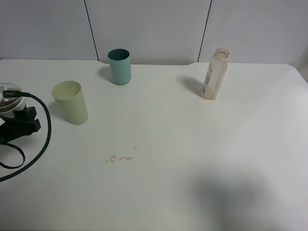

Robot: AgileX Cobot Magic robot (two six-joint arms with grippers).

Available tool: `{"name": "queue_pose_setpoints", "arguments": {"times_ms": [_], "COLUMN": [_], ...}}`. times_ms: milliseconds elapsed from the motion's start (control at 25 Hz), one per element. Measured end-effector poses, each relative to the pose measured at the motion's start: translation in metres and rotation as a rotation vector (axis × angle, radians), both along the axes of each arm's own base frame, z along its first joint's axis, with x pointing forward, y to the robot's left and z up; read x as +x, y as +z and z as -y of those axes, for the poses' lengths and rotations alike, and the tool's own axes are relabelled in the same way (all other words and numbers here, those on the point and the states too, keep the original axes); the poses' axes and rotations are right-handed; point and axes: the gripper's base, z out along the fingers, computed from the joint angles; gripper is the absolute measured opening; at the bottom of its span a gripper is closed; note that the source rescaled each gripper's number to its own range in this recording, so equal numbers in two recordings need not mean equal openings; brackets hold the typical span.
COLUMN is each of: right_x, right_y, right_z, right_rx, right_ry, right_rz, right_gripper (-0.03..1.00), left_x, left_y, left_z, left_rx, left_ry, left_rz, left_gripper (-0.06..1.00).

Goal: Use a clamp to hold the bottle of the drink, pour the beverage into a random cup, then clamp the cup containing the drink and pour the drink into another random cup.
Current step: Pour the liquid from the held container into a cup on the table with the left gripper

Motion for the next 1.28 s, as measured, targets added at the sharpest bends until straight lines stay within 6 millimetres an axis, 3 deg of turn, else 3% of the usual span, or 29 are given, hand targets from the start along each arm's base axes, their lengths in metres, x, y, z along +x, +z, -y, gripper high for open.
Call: {"name": "queue_pose_setpoints", "arguments": {"times_ms": [280,480,760,1280], "right_x": [0.0,0.0,0.0,0.0], "right_y": [0.0,0.0,0.0,0.0], "right_z": [0.0,0.0,0.0,0.0], "right_rx": [0.0,0.0,0.0,0.0], "right_ry": [0.0,0.0,0.0,0.0], "right_rz": [0.0,0.0,0.0,0.0], "right_gripper": [1.0,1.0,1.0,1.0], "left_x": [-0.002,0.011,0.038,0.071], "left_y": [0.0,0.008,0.024,0.032], "left_z": [-0.04,-0.05,-0.054,-0.062], "left_rx": [0.016,0.015,0.034,0.046], "left_ry": [0.085,0.018,-0.088,-0.169], "left_rz": [0.002,0.058,0.139,0.039], "left_gripper": [0.02,0.02,0.02,0.02]}}
